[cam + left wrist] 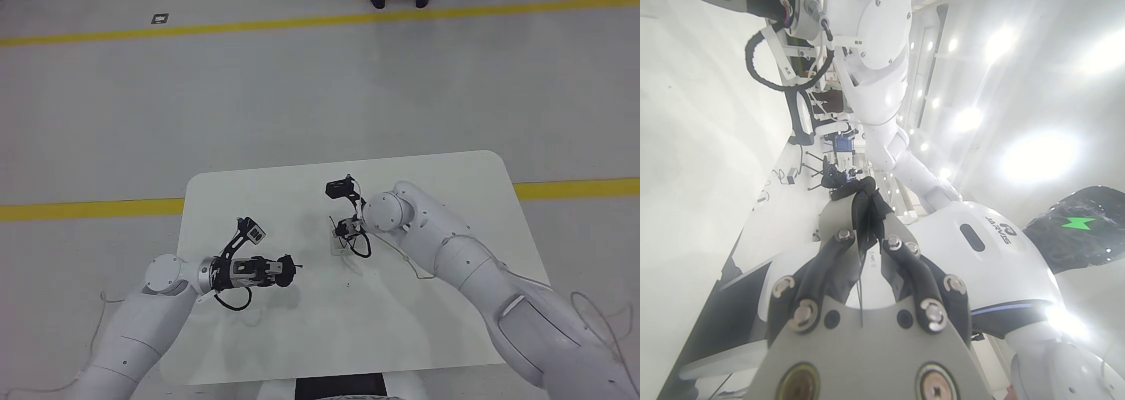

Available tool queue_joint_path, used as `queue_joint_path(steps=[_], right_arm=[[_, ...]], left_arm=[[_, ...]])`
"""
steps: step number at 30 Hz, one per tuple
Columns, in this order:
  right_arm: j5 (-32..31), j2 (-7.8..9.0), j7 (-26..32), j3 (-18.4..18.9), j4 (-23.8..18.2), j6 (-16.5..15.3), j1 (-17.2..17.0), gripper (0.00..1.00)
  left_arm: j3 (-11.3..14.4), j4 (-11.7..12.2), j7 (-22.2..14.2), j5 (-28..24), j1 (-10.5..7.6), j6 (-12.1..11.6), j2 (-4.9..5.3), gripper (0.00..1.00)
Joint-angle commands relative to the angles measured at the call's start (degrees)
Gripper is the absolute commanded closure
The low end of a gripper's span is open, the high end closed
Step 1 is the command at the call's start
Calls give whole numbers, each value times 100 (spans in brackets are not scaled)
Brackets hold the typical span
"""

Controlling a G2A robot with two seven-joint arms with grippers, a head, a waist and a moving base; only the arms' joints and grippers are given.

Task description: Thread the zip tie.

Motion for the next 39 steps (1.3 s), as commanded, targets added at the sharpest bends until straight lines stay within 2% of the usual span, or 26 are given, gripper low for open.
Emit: queue_joint_path(steps=[1, 8, 10, 13, 23, 28, 32, 36, 39], right_arm=[[-3, -19, 9, -1, 44, -11, 14, 81], [-11, -87, 24, -6, 181, -66, 44, 81], [-15, -105, 31, -3, 216, -81, 55, 86], [-24, -127, 27, 8, 266, -106, 67, 100], [-116, -123, 65, 119, 143, -81, 15, 100], [-174, 3, 129, 374, -301, -47, -145, 100], [-167, 182, 247, 748, -860, -77, -395, 100], [-82, 405, 427, 1268, -1519, -252, -758, 100], [176, 558, 644, 1683, -1994, -523, -1083, 100]], left_arm=[[0, 0, 0, 0, 0, 0, 0, 100], [0, 0, 0, 0, 0, 0, 0, 100], [0, 0, 0, 0, 0, 0, 0, 100], [0, 0, 0, 0, 0, 0, 0, 100], [0, 0, 0, 0, 0, 0, 0, 100], [0, 0, 0, 0, 0, 0, 0, 100], [0, 0, 0, 0, 0, 0, 0, 100], [0, 0, 0, 0, 0, 0, 0, 100], [0, 0, 0, 0, 0, 0, 0, 100]])
